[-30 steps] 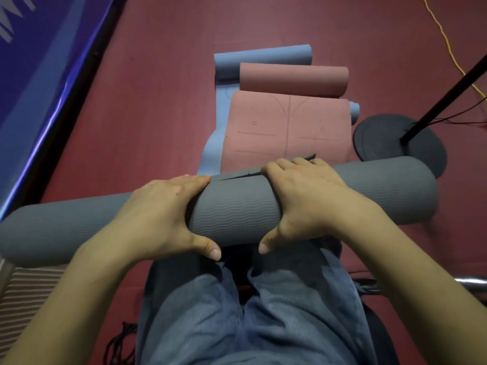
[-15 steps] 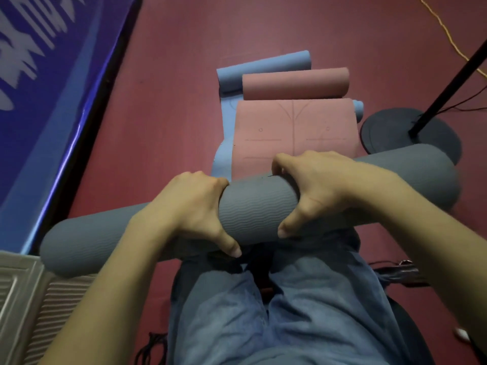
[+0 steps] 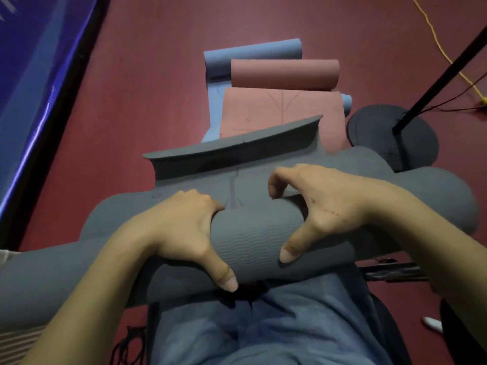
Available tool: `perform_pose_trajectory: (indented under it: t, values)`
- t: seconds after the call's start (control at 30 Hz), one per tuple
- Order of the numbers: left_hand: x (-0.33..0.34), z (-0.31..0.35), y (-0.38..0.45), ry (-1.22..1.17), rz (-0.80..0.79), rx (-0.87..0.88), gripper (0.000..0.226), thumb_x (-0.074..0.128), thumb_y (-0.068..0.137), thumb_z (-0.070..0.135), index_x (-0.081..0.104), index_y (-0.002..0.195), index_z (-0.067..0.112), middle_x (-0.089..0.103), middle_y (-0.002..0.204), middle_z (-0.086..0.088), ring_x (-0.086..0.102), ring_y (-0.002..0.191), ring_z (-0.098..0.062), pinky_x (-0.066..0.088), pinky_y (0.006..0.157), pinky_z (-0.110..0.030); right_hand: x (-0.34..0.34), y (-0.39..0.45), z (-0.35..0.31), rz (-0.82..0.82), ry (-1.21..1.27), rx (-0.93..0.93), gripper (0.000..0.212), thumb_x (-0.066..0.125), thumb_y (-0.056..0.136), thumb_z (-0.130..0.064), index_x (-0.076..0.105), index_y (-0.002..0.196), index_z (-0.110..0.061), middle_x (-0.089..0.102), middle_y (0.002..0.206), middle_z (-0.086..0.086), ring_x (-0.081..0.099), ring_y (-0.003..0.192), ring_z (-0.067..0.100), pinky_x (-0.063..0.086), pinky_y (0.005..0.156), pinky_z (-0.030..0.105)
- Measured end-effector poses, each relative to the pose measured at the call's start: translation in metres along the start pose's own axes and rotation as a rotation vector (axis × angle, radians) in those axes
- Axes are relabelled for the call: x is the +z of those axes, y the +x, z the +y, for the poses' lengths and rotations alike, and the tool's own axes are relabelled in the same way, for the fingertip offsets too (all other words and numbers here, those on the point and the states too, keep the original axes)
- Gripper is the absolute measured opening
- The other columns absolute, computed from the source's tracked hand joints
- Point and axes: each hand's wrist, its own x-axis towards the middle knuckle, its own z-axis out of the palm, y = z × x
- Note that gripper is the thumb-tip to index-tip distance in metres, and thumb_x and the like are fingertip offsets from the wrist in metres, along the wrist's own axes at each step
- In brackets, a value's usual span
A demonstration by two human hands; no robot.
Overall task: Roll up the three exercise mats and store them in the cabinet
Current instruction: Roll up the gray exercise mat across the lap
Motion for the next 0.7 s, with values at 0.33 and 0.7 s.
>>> perform_pose_trajectory:
  t: [0.33,0.7]
  values:
    - [-0.005,-0.021,0.006,-0.107,0.063,0.065,0.124,0.079,0.023,0.087,0.054,0.136,0.041,0.045,0.135,0.035,0.043,0.126,0.008,0.036,0.112,-0.024,0.003,-0.004,0.008,0.319,-0.036,-0.13,0.078,0.07,0.049,-0.091,0.065,0.103,-0.034,0.058,0.096,-0.023,0.054,0.095,0.004,0.047,0.081,0.031]
    - [-0.015,-0.041,0.009,-0.39,0.409,0.127,0.071,0.083,0.051,0.07,0.071,0.114,0.039,0.071,0.112,0.024,0.066,0.108,0.002,0.053,0.086,-0.027,0.01,0.016,-0.002,0.539,-0.113,-0.14,0.039,0.048,0.091,-0.052,0.072,0.105,-0.024,0.073,0.103,-0.004,0.066,0.098,0.029,0.053,0.078,0.044]
